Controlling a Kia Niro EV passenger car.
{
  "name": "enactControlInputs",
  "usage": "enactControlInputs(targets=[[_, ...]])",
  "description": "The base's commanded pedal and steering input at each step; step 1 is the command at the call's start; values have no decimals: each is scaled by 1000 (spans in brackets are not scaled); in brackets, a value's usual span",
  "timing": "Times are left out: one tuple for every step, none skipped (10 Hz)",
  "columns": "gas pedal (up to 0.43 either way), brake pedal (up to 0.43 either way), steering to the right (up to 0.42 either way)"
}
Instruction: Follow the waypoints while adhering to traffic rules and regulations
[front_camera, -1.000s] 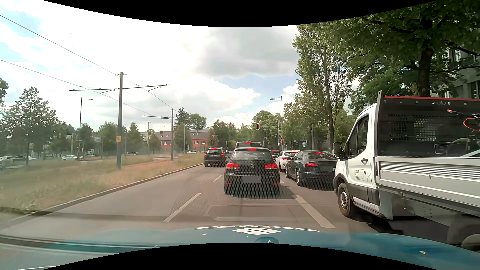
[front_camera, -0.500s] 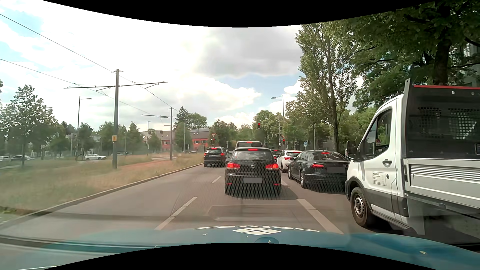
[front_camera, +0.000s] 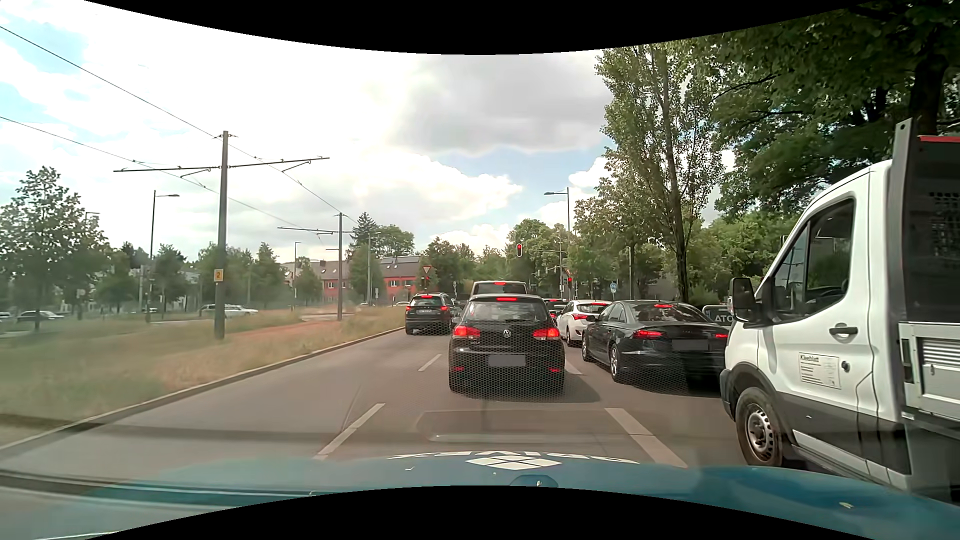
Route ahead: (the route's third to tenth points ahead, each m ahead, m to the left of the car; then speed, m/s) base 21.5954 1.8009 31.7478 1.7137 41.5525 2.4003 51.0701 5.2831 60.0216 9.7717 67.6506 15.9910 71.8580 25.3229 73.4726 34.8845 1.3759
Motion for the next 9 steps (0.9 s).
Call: enactControlInputs(targets=[[0, 0, -12], [0, 0, -12], [0, 0, -12], [0, 6, -12], [0, 73, -11], [0, 85, -10], [0, 104, -10], [0, 128, -8], [0, 146, -5]])
